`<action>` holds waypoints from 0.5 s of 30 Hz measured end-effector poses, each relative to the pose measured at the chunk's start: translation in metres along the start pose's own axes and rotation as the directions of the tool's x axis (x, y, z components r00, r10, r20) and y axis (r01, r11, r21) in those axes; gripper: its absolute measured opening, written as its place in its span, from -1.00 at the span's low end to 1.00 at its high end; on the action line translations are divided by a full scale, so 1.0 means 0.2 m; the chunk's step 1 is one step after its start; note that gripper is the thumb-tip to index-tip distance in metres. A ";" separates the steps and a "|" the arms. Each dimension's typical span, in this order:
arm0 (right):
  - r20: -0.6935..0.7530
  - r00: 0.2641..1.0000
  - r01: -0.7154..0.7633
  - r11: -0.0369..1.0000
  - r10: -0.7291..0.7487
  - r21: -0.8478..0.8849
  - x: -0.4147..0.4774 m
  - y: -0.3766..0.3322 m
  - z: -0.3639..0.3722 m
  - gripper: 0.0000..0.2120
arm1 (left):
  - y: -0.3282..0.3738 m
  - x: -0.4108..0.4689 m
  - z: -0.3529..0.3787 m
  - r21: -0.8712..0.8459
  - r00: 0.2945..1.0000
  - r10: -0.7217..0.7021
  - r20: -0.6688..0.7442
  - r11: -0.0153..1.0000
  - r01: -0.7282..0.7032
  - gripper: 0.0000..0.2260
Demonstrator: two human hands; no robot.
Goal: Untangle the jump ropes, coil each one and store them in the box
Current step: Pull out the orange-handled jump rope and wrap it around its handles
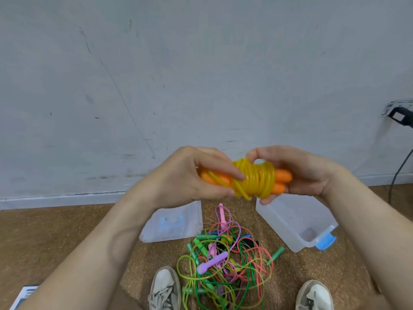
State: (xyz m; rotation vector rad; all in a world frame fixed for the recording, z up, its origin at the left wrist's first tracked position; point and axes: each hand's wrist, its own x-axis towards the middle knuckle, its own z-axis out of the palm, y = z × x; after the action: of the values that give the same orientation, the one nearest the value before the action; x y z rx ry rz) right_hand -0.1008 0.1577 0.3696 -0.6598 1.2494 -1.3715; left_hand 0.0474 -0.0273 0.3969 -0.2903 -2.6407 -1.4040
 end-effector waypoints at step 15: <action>-0.171 0.976 0.135 0.991 -0.135 -0.012 0.18 0.15 0.20 -0.63 | -0.13 0.00 -0.04 0.599 0.908 0.282 -0.309 0.799 -0.044 -0.59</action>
State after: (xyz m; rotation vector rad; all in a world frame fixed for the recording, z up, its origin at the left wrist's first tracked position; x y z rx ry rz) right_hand -0.0618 0.1172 0.3450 -0.6473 1.3603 -1.5681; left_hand 0.0422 -0.0490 0.3804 -0.1444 -2.4732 -0.4727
